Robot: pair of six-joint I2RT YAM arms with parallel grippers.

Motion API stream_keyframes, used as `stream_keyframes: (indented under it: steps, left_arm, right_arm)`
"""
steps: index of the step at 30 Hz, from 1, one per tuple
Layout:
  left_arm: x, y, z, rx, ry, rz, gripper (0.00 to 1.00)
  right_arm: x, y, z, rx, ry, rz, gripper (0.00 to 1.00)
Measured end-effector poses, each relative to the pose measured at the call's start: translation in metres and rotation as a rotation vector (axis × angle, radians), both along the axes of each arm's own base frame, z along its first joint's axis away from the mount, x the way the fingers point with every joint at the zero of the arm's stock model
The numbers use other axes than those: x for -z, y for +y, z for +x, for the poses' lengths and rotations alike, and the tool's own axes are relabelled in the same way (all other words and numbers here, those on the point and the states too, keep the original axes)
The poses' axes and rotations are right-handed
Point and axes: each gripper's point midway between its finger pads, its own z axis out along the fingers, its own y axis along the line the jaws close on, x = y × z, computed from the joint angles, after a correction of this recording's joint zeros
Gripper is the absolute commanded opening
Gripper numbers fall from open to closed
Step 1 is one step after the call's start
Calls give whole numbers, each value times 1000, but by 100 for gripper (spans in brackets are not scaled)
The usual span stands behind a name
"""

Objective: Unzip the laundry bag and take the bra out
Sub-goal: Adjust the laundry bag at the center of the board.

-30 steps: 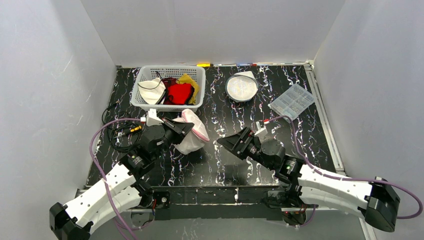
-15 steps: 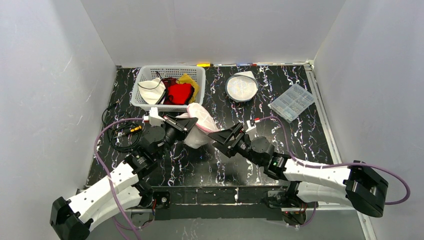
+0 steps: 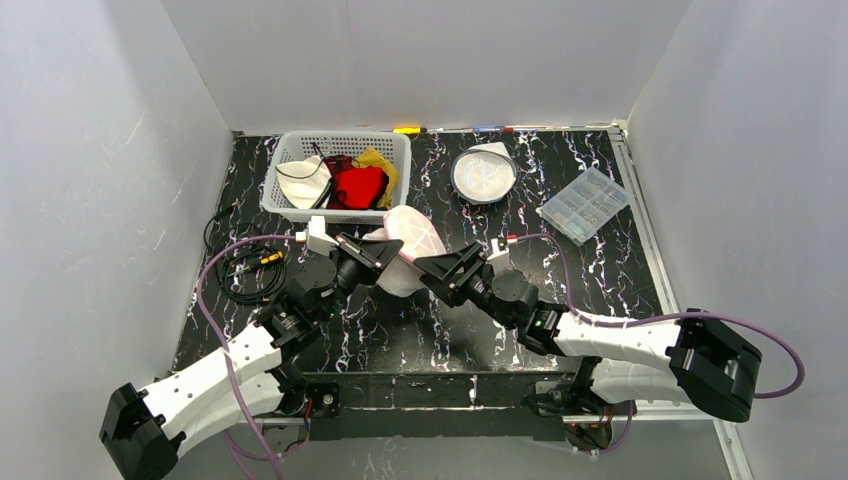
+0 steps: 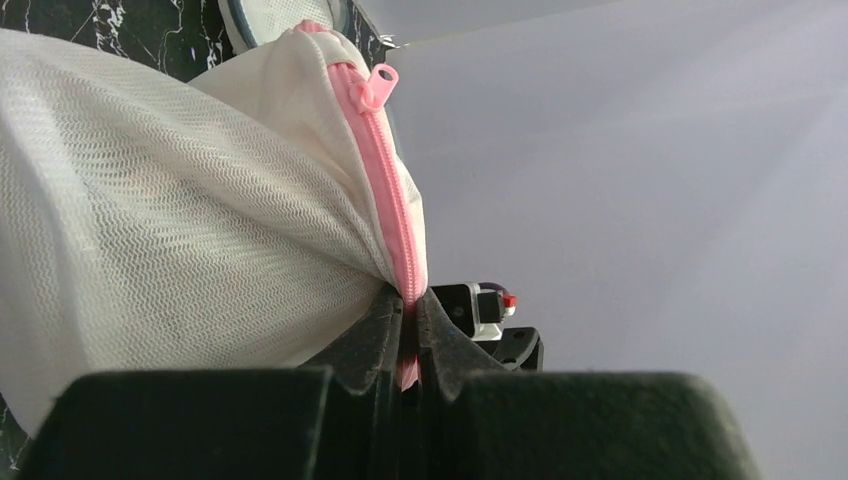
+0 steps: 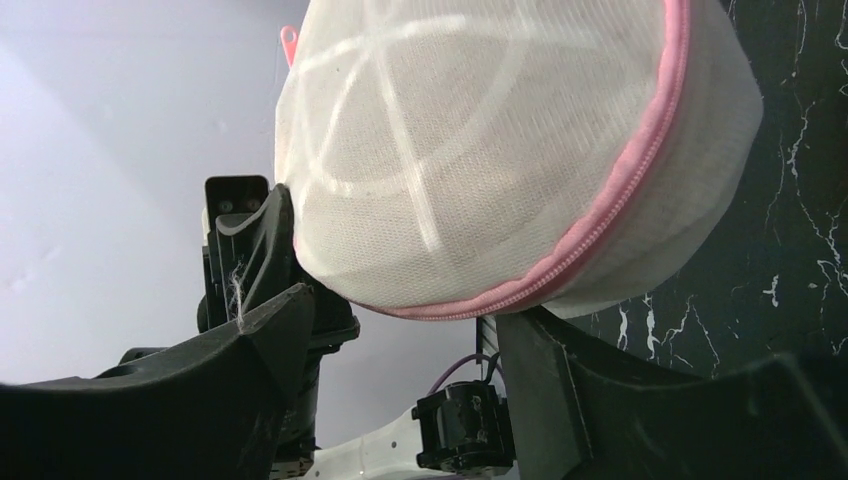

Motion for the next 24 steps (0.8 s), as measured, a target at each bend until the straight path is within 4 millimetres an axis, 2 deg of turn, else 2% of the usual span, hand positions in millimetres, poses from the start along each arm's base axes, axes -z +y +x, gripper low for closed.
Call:
stream_keyframes:
  steps: [4, 7, 14, 17, 18, 22, 24]
  left_arm:
    - [-3, -1, -3, 13, -30, 21, 0]
    - [-6, -3, -5, 26, -55, 33, 0]
    - [-7, -6, -8, 42, -101, 70, 0]
    - [-3, -5, -8, 40, -111, 96, 0]
    - [-2, -4, -8, 39, -113, 102, 1]
    - [4, -4, -11, 57, -122, 134, 55]
    - [10, -4, -18, 91, -115, 177, 74]
  right_arm:
    - [-3, -2, 4, 28, 4, 19, 76]
    - [-4, -4, 7, 50, 9, 27, 69]
    - [-10, -1, 12, 69, 10, 53, 28]
    - [-14, -2, 13, 77, 4, 69, 1]
    - [-16, -2, 14, 79, -1, 74, 1]
    - [-20, -5, 12, 70, -42, 51, 1]
    - [-22, -10, 12, 60, -77, 15, 1]
